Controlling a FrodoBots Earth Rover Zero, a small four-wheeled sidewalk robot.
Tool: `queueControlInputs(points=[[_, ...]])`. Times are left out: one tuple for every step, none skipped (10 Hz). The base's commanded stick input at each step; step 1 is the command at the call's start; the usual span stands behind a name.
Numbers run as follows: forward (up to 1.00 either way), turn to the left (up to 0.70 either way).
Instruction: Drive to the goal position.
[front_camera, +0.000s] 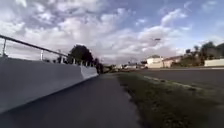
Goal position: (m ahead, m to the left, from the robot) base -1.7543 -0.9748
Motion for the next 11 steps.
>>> queueControlInputs(points=[[1.00,0.00],[1.00,0.00],[1.00,0.00],[1.00,0.00],[1.00,0.00],[1.00,0.00],[1.00,0.00],[1.00,0.00],[1.00,0.00],[1.00,0.00],[1.00,0.00]])
